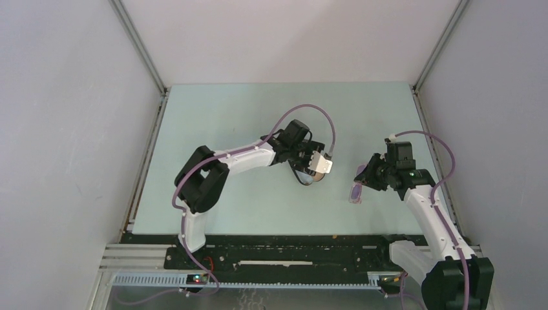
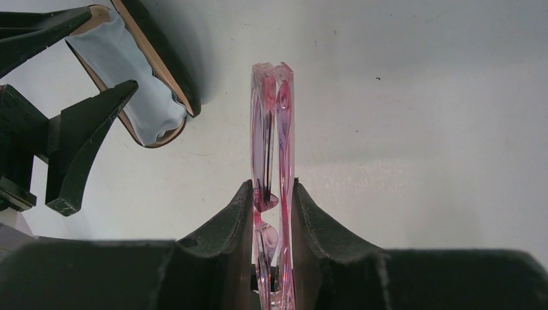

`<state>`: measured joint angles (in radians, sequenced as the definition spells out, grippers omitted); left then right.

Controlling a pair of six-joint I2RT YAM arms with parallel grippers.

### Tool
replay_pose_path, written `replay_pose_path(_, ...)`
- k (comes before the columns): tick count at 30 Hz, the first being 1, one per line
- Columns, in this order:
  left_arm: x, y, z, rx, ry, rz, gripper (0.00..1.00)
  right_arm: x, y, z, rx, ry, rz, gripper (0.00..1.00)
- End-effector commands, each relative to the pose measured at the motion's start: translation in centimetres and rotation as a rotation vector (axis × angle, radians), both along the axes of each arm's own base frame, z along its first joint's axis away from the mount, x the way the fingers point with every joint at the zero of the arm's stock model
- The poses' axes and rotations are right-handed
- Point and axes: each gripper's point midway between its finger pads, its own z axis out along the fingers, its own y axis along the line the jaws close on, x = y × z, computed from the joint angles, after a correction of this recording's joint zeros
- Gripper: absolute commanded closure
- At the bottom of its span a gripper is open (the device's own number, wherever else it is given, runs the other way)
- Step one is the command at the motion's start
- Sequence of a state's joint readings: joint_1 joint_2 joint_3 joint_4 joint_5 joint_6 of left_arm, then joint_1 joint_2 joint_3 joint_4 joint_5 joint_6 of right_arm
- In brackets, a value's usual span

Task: Organize the sunglasses
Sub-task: Adjust the sunglasses case at the center of the board.

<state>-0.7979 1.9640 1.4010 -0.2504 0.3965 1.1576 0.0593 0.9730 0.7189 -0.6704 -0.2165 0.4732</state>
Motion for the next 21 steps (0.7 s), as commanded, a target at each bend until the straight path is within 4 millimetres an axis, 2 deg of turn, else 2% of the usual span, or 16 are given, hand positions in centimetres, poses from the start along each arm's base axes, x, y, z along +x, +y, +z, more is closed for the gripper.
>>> replay_pose_path(1,1.1,-1.0,1.2,0.008,-0.047,-0.065,0.33,0.2,0.1,0.5,0.005,-0.024,0.019,0.70)
replay_pose_path(3,1.1,-0.9,0.6,0.032,-0.024,-0.077,0.34,0.2,0.1,0.4,0.005,-0.024,0.018,0.70)
replay_pose_path(8,1.9,-1.6,0.9,0.013,-0.035,-0.072,0.35,0.1,0.3,0.1,0.015,-0.015,0.021,0.70)
replay_pose_path(21,3.3,-2.8,0.1,-0.019,-0.003,-0.059,0.42,0.2,0.3,0.0,0.015,-0.014,0.023,0.70)
